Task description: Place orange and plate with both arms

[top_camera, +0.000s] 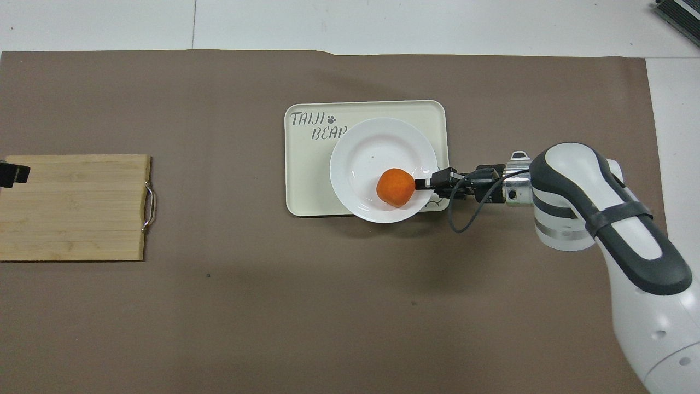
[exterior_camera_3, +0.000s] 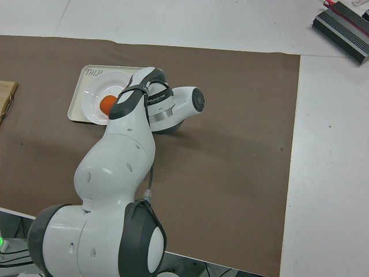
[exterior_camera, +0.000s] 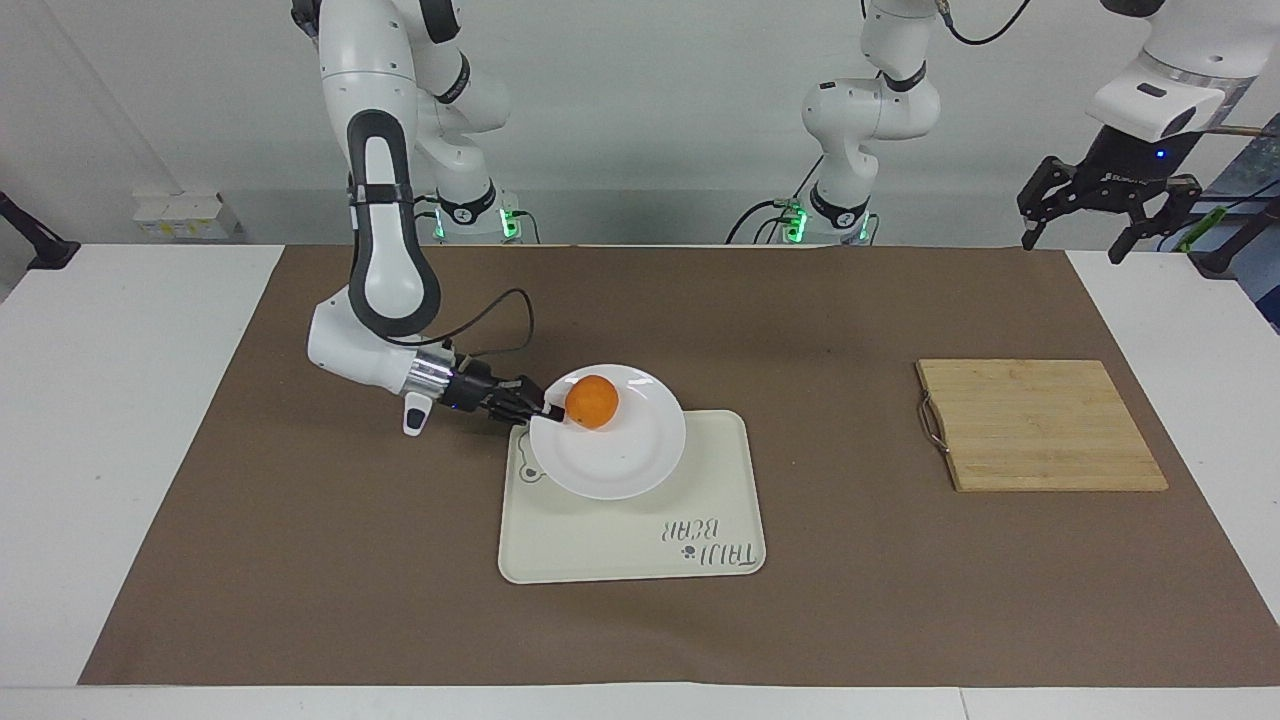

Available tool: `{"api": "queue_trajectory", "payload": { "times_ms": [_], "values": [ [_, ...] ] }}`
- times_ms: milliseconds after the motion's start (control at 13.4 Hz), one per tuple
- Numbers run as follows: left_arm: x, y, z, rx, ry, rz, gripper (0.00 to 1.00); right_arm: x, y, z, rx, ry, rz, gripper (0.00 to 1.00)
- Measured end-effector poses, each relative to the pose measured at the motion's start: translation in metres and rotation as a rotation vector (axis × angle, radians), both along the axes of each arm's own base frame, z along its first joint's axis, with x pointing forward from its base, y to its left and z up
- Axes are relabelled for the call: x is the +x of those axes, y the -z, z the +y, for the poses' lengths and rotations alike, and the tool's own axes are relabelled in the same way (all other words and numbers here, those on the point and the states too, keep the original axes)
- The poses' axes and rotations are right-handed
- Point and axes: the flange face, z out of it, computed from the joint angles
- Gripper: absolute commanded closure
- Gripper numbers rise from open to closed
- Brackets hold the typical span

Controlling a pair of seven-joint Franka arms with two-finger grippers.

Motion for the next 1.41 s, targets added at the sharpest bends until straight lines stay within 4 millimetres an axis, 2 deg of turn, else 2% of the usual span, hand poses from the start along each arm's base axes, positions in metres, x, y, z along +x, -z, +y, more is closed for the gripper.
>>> {"api": "queue_trajectory", "payload": {
  "times_ms": [223, 521, 596, 670, 1117, 1415],
  "values": [
    [0.000, 0.000, 0.000, 0.000, 0.000, 0.000, 0.00, 0.019, 0.016, 0.018, -0.029, 0.028, -0.009, 1.00],
    [0.000, 0.000, 0.000, 0.000, 0.000, 0.000, 0.00, 0.022, 0.028, 0.021, -0.039, 0.030, 0.002, 1.00],
    [0.000, 0.000, 0.000, 0.000, 0.000, 0.000, 0.00, 0.022, 0.029, 0.020, -0.046, 0.036, -0.001, 0.59],
    [0.000, 0.000, 0.000, 0.000, 0.000, 0.000, 0.00, 0.023, 0.029, 0.019, -0.057, 0.048, -0.004, 0.01],
    [0.000, 0.000, 0.000, 0.000, 0.000, 0.000, 0.00, 0.028, 0.020, 0.016, -0.075, 0.073, -0.001, 0.00],
    [0.000, 0.000, 0.000, 0.000, 0.000, 0.000, 0.00, 0.030, -0.027, 0.009, -0.117, 0.074, -0.013, 0.00]
  ]
}}
